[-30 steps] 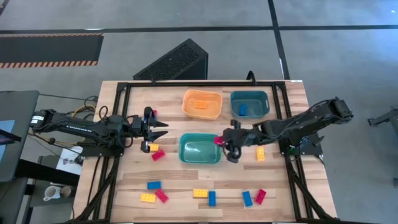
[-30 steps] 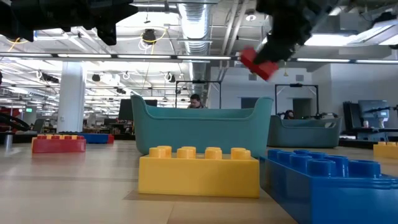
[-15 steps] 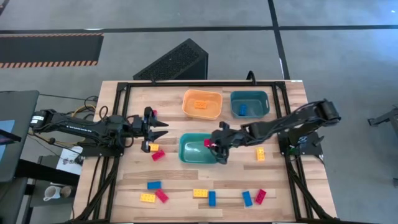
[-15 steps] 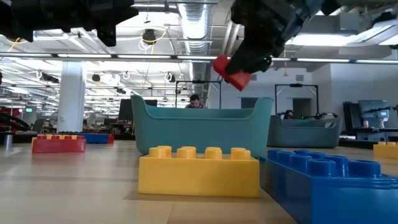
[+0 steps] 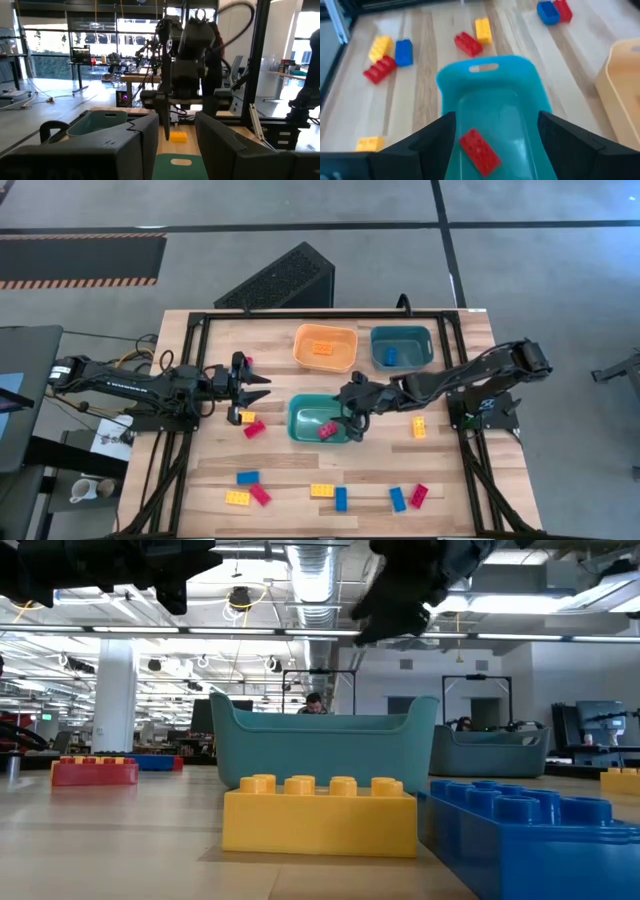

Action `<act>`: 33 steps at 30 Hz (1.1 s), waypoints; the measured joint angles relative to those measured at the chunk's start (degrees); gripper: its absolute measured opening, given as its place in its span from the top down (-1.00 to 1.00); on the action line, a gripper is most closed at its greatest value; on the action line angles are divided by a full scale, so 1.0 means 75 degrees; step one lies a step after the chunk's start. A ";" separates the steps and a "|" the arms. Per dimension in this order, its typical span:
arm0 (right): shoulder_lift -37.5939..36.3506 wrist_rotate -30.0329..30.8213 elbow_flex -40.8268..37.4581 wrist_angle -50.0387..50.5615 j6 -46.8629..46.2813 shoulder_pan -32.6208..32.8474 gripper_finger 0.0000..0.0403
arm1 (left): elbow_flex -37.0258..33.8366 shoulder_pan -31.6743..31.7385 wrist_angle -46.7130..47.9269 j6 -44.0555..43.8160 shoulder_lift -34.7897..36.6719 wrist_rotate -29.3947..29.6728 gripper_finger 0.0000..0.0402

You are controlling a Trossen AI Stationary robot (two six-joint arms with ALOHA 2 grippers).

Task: Sort & place blocks by color
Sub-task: Put the yellow game piece into the yellow bin

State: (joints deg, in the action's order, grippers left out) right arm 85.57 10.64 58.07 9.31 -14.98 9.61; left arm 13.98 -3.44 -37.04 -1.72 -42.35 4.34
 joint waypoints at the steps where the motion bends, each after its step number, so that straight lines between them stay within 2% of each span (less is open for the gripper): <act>1: -0.0084 0.0023 -0.0012 0.0130 -0.0001 0.0000 -0.49 | 0.0000 0.0000 -0.0005 0.0000 0.0001 0.0000 0.42; 13: -0.0245 0.0012 -0.0024 -0.0135 -0.0004 0.0066 -0.44 | 0.0000 -0.0003 -0.0029 -0.0082 0.0003 -0.0003 0.42; 18: -0.0633 0.0033 -0.0027 -0.0071 -0.0004 0.0244 -0.44 | 0.0000 0.0000 -0.0020 -0.0079 0.0000 -0.0003 0.42; 24: -0.1235 0.0633 -0.0024 0.0223 0.0149 0.0315 -0.44 | 0.0000 0.0000 -0.0015 -0.0073 0.0003 -0.0003 0.42; 30: -0.1277 0.0800 -0.0057 0.0274 0.0239 0.0315 -0.44 | 0.0000 0.0000 -0.0017 -0.0067 0.0003 -0.0003 0.42; 33: -0.1249 0.0839 -0.0441 -0.0077 0.0201 0.0269 -0.44 | 0.0000 0.0000 -0.0020 -0.0067 0.0003 -0.0003 0.42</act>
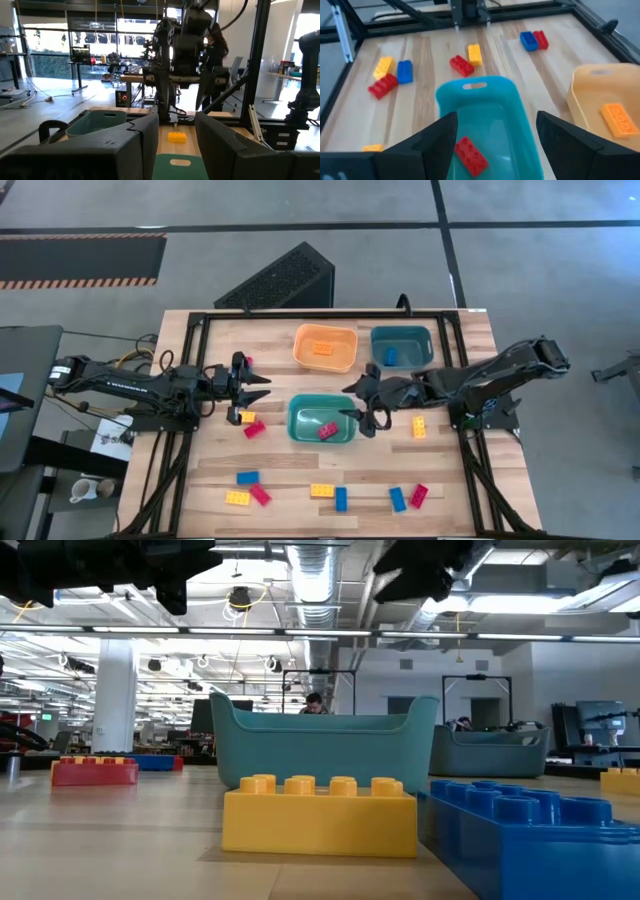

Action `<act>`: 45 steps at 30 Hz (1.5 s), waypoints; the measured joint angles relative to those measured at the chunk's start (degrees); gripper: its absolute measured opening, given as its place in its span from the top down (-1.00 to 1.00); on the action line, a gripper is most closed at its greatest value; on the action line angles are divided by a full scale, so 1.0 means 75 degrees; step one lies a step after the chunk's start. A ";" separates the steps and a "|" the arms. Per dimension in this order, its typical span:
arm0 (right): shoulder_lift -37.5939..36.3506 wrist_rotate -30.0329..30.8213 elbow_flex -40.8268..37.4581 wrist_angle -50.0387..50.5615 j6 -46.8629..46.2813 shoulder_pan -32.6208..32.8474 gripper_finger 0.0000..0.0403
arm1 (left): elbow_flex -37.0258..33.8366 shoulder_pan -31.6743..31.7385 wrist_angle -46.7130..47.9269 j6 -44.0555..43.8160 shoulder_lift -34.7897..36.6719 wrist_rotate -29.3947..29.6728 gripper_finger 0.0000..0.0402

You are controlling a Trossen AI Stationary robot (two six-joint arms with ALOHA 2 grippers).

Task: Sort & place blocks by color
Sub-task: Put the yellow game piece into the yellow bin

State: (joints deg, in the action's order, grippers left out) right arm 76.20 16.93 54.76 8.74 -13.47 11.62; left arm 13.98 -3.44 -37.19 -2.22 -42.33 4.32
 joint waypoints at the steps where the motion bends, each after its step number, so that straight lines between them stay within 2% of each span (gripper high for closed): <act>1: 0.0049 -0.0009 -0.0170 -0.0295 -0.0047 -0.0023 -0.44 | 0.0000 -0.0001 0.0000 0.0000 0.0000 0.0000 0.42; 5: 0.0085 -0.0028 -0.0847 -0.1341 -0.0192 -0.0027 -0.44 | 0.0000 0.0000 0.0015 -0.0047 0.0000 0.0070 0.42; 10: 0.0141 0.0262 -0.1552 -0.4025 0.0270 -0.0024 -0.44 | 0.0000 0.0000 0.0015 -0.0055 0.0000 0.0099 0.42; 15: 0.0571 0.0363 -0.1849 -0.5963 0.1027 -0.0104 -0.44 | 0.0000 -0.0003 0.0015 -0.0299 -0.0003 0.0298 0.42; 20: 0.1262 0.0356 -0.1856 -0.7149 0.1157 -0.0384 -0.44 | 0.0000 0.0000 0.0015 -0.0383 -0.0002 0.0321 0.42; 28: 0.1841 0.0318 -0.1587 -0.7409 0.0971 -0.0505 -0.44 | 0.0000 0.0000 -0.0003 -0.0283 0.0000 0.0323 0.42; 45: 0.1831 0.0137 -0.1381 -0.7395 0.0941 -0.0505 -0.44 | 0.0000 0.0000 0.0023 -0.0166 -0.0003 0.0318 0.42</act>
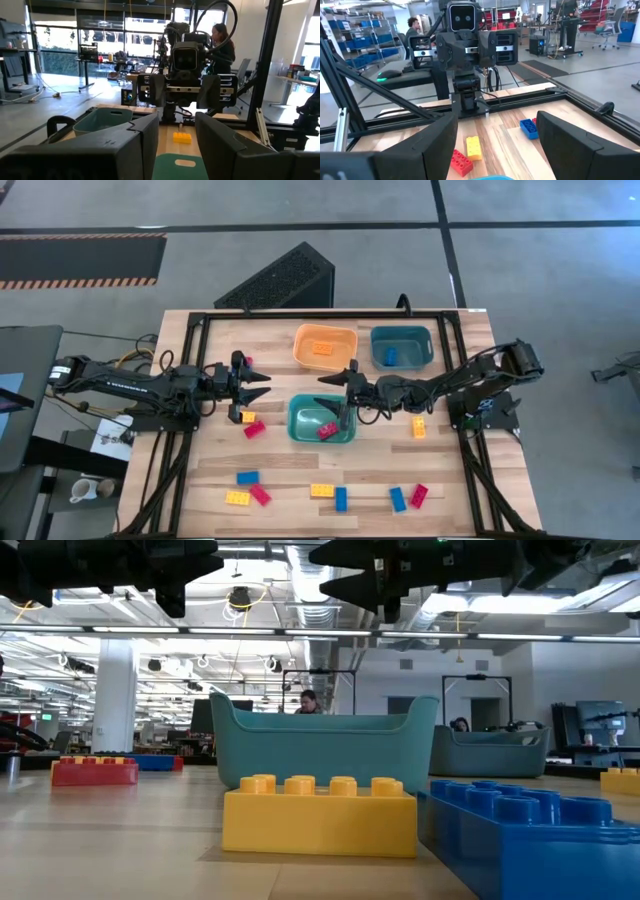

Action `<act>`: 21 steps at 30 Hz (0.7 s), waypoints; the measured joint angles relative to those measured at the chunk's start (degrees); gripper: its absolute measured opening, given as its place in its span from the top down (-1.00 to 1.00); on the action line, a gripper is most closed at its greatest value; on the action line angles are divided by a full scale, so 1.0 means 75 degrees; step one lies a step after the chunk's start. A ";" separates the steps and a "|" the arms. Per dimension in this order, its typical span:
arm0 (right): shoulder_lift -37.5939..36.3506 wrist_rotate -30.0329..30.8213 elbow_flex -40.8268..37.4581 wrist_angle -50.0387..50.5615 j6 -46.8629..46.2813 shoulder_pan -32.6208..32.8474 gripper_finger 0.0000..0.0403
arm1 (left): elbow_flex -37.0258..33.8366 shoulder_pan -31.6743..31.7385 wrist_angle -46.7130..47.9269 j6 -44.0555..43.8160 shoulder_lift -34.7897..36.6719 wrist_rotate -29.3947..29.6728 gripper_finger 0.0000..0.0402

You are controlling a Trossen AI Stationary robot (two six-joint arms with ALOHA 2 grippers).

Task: Sort & place blocks by color
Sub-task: Put the yellow game piece into the yellow bin

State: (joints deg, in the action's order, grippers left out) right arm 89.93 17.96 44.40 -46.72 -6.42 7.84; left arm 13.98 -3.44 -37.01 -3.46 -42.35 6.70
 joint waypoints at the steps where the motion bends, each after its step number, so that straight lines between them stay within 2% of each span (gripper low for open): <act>1: 0.0000 0.0000 0.0000 0.0001 0.0000 0.0000 -0.44 | 0.0000 0.0000 0.0000 0.0000 0.0000 0.0000 0.42; 21: 0.0000 0.0007 0.0000 0.0027 -0.0097 0.0000 -0.44 | 0.0000 0.0000 -0.0003 0.0000 0.0003 0.0009 0.42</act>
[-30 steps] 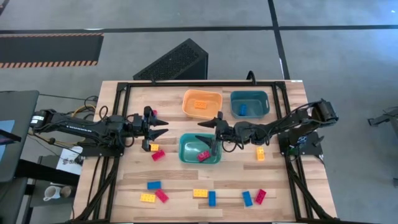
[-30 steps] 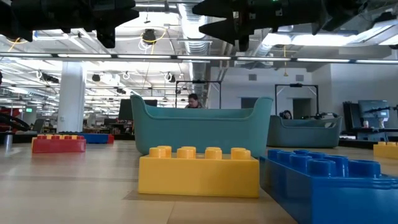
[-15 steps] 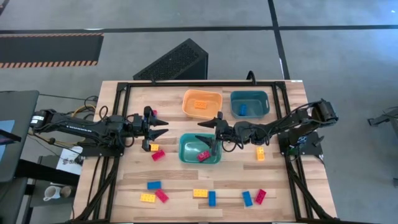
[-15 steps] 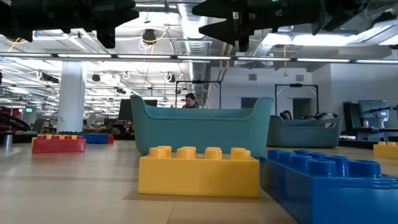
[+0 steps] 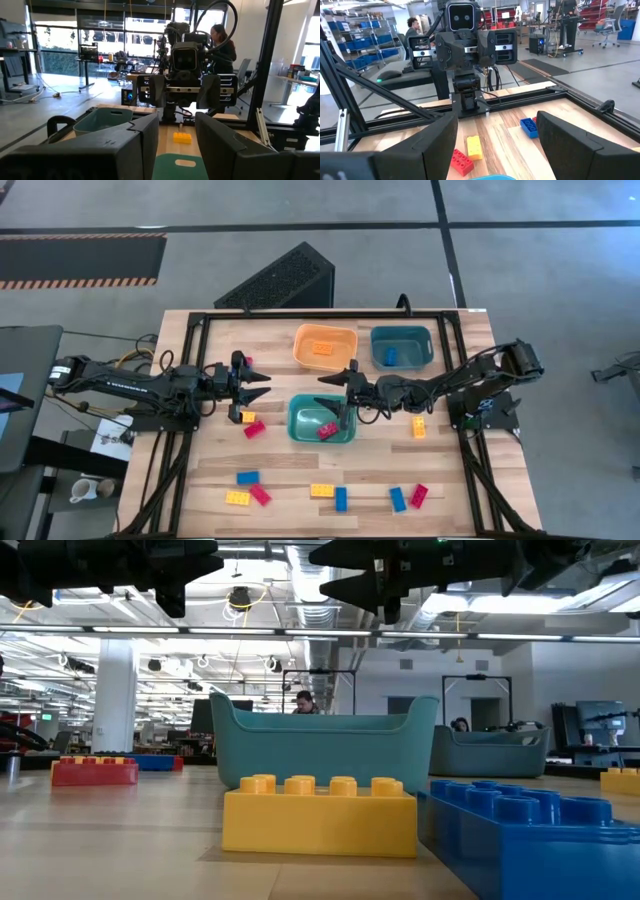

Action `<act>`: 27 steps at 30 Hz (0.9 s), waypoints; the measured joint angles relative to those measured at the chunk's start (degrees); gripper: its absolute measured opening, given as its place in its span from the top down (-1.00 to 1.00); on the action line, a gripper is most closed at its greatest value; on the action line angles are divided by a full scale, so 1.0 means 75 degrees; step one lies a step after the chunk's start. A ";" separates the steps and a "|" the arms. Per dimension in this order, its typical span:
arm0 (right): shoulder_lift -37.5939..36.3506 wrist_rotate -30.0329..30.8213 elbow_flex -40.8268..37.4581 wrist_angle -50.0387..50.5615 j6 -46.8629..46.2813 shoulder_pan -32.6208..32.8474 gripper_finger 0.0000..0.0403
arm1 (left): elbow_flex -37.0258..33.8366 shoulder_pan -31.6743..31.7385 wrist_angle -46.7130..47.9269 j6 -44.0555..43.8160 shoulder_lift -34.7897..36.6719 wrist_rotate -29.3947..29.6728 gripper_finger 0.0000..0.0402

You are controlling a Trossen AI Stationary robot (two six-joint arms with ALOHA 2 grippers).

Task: Sort & place blocks by color
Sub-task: Put the yellow game piece into the yellow bin

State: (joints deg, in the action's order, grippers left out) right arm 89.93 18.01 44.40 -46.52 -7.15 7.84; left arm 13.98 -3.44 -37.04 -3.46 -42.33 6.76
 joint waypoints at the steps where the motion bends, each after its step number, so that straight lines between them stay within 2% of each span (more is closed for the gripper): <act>1: 0.0000 0.0002 0.0000 0.0008 -0.0003 0.0000 -0.44 | 0.0000 0.0000 0.0000 0.0000 0.0000 0.0002 0.42; 27: -0.0003 0.0013 0.0000 0.0219 -0.0255 0.0000 -0.44 | 0.0006 0.0000 -0.0016 0.0087 -0.0001 0.0005 0.42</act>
State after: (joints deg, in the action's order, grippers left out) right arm 89.91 18.11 44.40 -44.88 -9.06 7.84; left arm 14.02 -3.44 -37.16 -2.81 -42.33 6.80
